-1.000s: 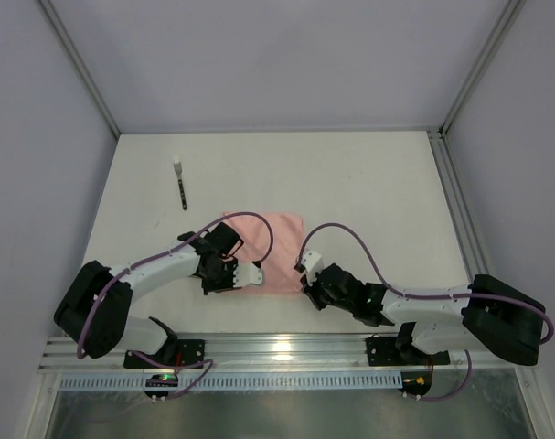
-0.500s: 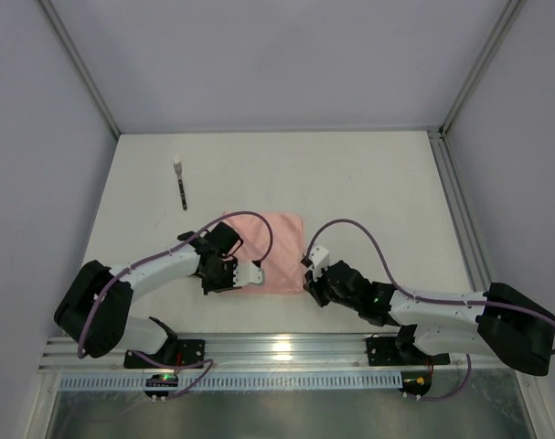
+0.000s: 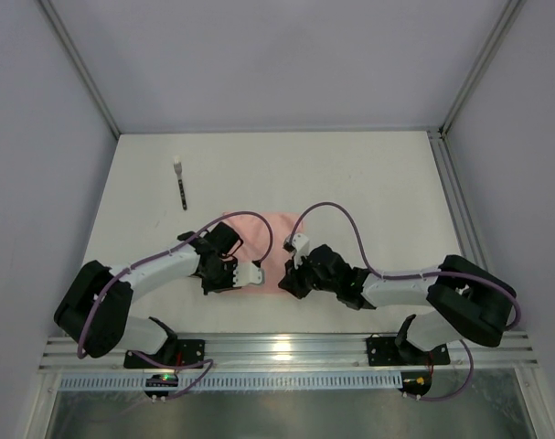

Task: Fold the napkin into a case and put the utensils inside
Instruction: Smooth out the upper triangle-folded napkin at the center of the board.

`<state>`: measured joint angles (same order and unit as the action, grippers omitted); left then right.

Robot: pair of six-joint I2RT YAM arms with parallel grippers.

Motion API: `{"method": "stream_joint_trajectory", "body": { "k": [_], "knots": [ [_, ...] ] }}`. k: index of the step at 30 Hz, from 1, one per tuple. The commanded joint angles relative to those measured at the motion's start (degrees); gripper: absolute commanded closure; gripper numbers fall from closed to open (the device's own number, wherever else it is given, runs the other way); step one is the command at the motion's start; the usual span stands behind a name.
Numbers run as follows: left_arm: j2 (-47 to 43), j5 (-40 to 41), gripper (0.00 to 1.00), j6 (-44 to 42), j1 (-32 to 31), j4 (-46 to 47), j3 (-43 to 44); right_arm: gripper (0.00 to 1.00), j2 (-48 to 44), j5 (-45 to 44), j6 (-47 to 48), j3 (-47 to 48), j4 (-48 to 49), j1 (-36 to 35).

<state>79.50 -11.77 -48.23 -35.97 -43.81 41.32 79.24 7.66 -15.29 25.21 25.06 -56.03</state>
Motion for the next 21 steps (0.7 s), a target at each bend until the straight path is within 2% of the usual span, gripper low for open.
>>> {"method": "stream_joint_trajectory", "body": {
  "k": [1,7,12,17,18,21],
  "knots": [
    [1.3,0.6,1.00,-0.2,0.5,-0.9,-0.8,0.91,4.0,3.6,-6.0,2.1,7.1,2.1],
    [0.0,0.2,1.00,-0.2,0.7,-0.9,-0.5,0.94,8.7,2.5,-10.3,-1.2,11.5,5.2],
    [-1.5,-2.1,1.00,0.5,1.2,-3.7,0.9,0.95,10.7,3.0,-11.0,-1.0,8.2,5.3],
    [-6.8,-12.6,0.96,0.3,3.6,-12.0,8.8,0.95,10.9,2.9,-10.9,-0.5,6.9,5.3],
    [-7.6,-16.8,0.93,0.3,4.7,-13.0,9.7,0.96,11.2,2.9,-10.8,-0.2,6.7,5.2],
    [-9.7,-22.7,0.85,0.2,6.3,-15.5,12.7,0.96,11.6,2.9,-10.7,-0.2,7.0,5.3]
  ]
}}
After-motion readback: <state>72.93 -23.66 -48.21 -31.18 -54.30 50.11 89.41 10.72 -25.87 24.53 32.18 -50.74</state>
